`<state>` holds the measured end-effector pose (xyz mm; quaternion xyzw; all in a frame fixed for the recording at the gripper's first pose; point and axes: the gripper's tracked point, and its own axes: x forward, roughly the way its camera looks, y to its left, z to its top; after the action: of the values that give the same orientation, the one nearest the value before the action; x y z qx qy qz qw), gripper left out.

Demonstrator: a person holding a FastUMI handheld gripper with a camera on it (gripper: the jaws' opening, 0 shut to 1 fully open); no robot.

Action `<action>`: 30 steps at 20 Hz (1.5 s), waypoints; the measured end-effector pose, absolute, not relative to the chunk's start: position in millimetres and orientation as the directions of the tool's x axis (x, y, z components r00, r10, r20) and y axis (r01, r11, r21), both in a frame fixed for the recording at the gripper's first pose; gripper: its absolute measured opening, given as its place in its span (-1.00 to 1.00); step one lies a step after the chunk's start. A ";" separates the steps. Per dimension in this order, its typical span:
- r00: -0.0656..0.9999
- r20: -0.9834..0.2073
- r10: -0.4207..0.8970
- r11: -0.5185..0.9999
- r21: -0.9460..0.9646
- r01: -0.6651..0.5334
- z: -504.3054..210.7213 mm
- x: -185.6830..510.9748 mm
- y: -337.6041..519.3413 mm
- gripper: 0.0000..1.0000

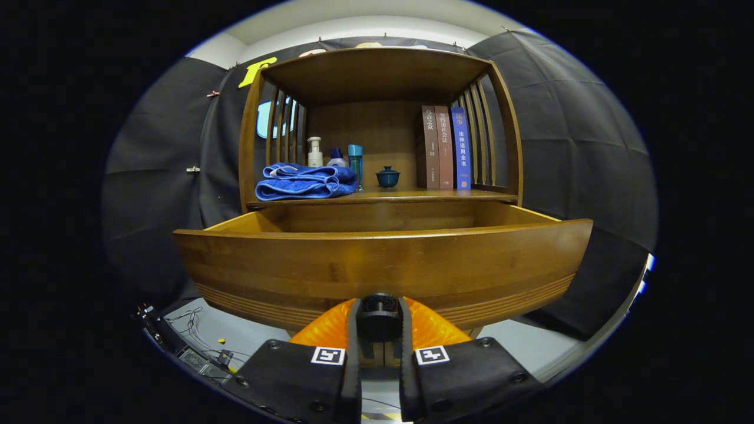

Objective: Pull open the drawer, take out the items inside it, and place them on the countertop above the cabinet.

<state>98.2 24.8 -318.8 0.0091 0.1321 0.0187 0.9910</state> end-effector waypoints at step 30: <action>0.904 -0.414 0.107 0.992 -0.013 -0.123 -163.8 150.1 29.8 0.96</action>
<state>150.1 29.8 -163.8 -0.0192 0.2109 0.0590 0.9755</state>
